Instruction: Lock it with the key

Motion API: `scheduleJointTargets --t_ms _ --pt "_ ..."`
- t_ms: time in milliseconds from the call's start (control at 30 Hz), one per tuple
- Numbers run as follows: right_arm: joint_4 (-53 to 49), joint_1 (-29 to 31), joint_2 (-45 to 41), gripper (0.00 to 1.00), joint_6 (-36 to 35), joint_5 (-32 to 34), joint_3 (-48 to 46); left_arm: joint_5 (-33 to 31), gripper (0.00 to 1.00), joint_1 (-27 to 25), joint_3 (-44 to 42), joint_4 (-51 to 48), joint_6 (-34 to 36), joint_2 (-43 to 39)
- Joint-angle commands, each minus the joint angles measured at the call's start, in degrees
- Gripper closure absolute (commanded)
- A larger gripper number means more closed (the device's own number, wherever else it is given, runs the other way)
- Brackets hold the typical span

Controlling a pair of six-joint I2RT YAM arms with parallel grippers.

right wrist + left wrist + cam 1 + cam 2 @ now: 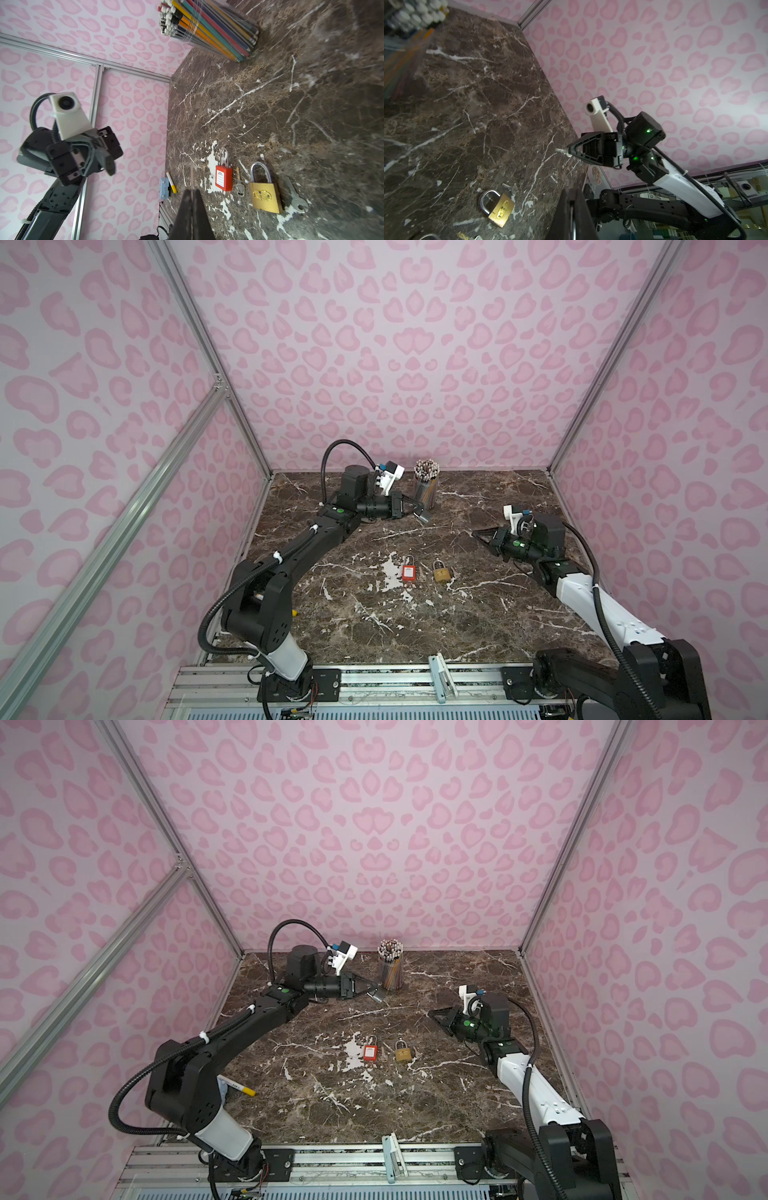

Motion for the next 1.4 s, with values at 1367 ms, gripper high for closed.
scheduleJointTargets --t_ms 1367 --pt "-9.0 -13.9 -7.2 1.00 -2.8 -9.5 5.0 -4.5 0.97 -19.4 38.7 -27.6 22.9 44.0"
